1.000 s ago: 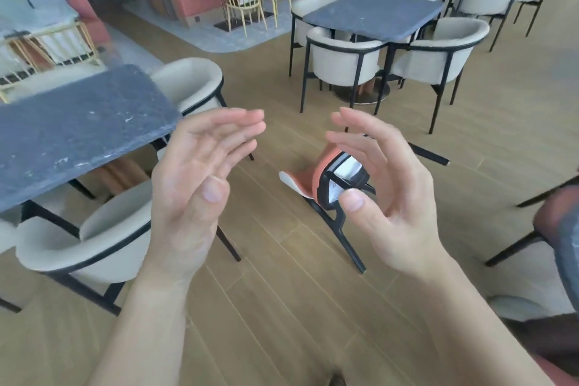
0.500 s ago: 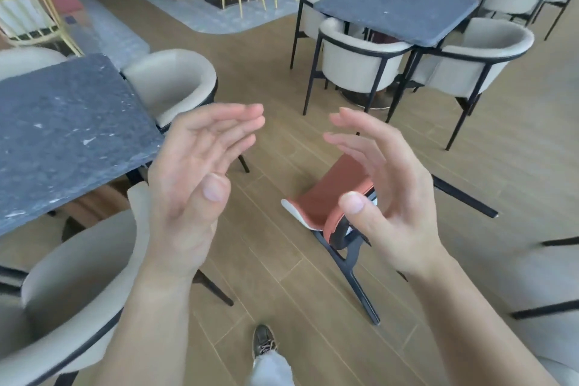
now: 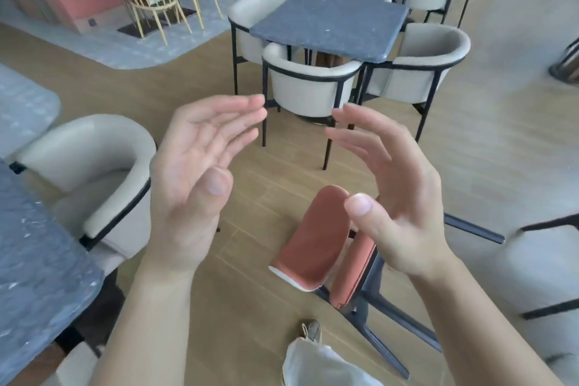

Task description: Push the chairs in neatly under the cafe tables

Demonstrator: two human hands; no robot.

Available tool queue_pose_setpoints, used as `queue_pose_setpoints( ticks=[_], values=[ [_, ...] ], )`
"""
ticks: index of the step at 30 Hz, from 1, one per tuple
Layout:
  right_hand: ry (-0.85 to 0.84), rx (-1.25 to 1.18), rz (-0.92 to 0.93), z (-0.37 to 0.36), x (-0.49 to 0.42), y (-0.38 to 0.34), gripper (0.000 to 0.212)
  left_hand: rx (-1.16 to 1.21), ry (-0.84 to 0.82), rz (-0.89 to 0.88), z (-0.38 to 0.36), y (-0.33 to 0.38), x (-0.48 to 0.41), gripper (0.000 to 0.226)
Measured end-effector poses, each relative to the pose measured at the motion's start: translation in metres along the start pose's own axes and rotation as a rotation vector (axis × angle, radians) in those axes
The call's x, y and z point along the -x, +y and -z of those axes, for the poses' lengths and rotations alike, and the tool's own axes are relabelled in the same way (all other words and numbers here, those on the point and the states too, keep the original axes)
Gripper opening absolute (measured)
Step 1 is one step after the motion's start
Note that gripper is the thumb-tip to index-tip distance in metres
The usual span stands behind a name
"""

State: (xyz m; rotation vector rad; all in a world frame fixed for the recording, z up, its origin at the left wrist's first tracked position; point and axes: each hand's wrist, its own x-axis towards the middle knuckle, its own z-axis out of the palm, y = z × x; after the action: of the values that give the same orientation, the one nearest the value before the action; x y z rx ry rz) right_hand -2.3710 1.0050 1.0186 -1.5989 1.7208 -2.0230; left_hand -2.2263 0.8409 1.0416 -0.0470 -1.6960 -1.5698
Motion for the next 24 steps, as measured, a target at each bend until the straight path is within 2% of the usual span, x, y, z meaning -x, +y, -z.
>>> queue_pose_setpoints(
  ticks=[6,9,13,19,24],
  values=[
    [0.093,-0.019,0.01,0.003,-0.086,0.081,0.074,-0.017,-0.055,0.02,0.025,-0.052,-0.099,0.066],
    [0.131,-0.015,0.03,0.003,-0.129,0.11,0.074,-0.027,-0.081,-0.018,0.043,-0.075,-0.148,0.066],
    [0.162,0.014,0.009,0.003,-0.165,0.139,0.076,0.024,-0.123,0.016,0.055,-0.108,-0.201,0.065],
    [0.274,0.122,-0.047,-0.011,-0.205,0.185,0.075,0.162,-0.253,0.057,0.079,-0.178,-0.271,0.058],
    [0.44,0.284,-0.058,-0.044,-0.235,0.214,0.076,0.293,-0.453,0.054,0.11,-0.234,-0.337,0.059]
  ],
)
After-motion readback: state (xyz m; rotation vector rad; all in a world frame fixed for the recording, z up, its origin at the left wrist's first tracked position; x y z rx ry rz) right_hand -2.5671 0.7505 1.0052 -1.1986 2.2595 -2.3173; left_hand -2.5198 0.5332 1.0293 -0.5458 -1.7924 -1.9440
